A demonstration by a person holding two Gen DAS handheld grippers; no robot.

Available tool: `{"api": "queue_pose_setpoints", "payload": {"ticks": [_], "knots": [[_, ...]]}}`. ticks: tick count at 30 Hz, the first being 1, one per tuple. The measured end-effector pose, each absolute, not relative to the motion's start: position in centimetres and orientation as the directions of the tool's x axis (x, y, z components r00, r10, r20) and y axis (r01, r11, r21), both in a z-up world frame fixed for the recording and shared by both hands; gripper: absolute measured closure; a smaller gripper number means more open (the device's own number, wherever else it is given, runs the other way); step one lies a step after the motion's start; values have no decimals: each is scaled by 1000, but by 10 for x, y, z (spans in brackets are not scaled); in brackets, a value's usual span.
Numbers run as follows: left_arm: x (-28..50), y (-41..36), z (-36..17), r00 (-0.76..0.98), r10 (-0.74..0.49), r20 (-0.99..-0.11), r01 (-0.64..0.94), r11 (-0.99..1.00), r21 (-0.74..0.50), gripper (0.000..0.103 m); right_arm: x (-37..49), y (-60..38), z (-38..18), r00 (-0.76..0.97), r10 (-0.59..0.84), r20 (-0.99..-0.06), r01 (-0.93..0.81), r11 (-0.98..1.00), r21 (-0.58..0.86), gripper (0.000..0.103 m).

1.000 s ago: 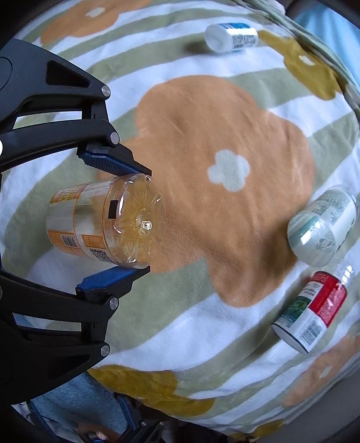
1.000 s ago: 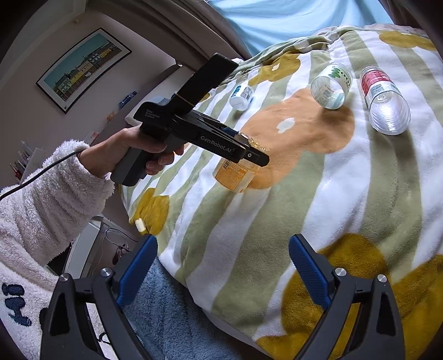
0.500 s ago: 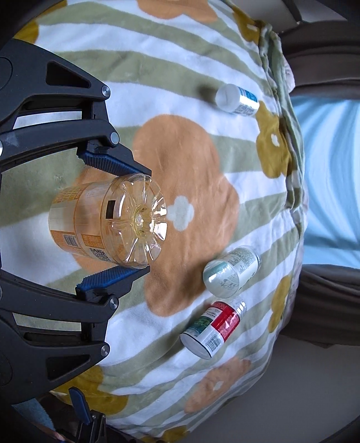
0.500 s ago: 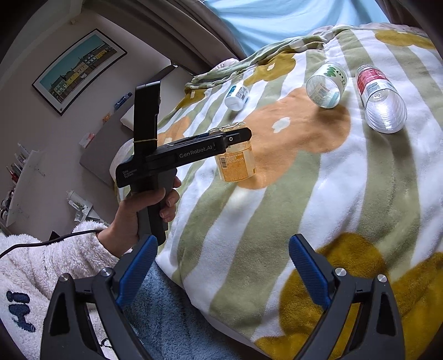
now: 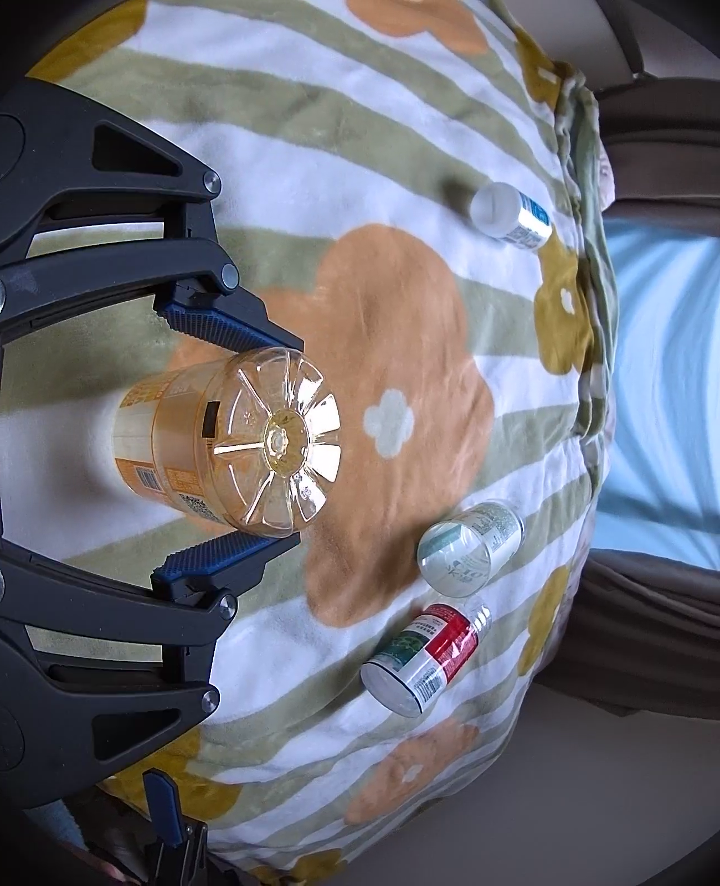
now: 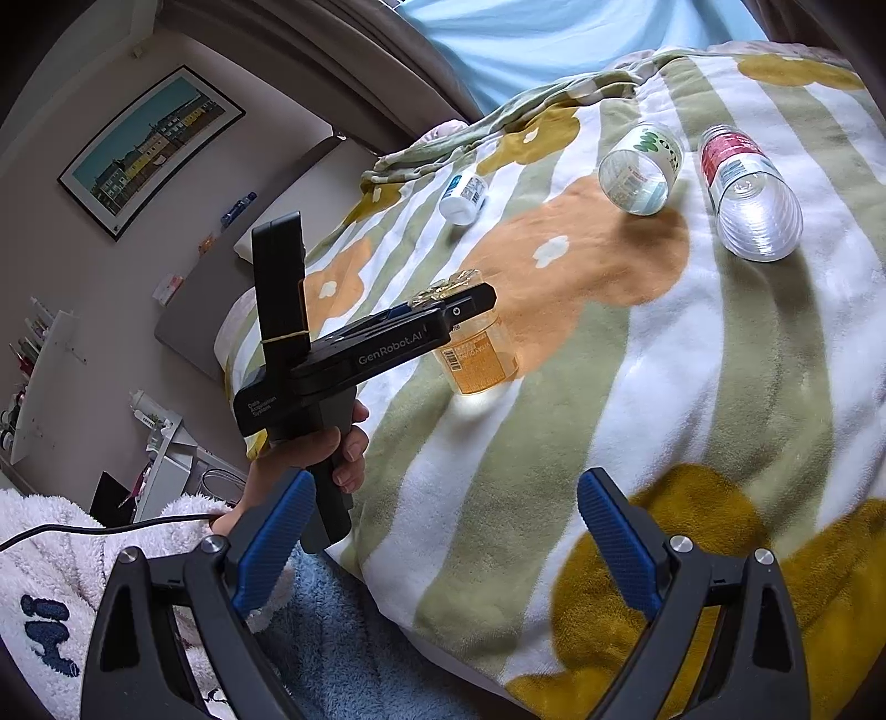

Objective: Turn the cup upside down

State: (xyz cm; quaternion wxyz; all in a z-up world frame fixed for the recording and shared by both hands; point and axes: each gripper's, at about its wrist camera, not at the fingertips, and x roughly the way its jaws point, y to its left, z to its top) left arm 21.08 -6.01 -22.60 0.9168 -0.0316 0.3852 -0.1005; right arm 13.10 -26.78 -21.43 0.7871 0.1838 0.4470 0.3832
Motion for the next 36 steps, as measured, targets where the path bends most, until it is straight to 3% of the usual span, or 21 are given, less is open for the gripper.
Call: {"api": "queue_pose_setpoints", "payload": {"ticks": [13,15,16,17,30,36], "knots": [[192,-63,-226,677,-207,-707,205,975,-89,45,133,-268,-214,314,769,-557,-440,638,632,8],[192,-61,-227,674,-209,-709,200,975,-96,29,133,-268,-214,314,768,-558,-441,639,630,8],[192,-60,-227,674,-206,-709,193,976,-100,6,133,-268,-214,314,768,-559,-442,639,629,8],[191,-58,-227,679,-206,-704,184,977,-107,0,134,-268,-214,314,767,-559,-443,639,629,8],[187,-48,-218,659,-235,-714,179,972,-155,0,133,-268,-213,330,752,-570,-450,657,605,8],[151,-31,-159,738,-216,-639,166,976,-138,0,112,-255,-160,523,649,-553,-486,760,431,8]]}}
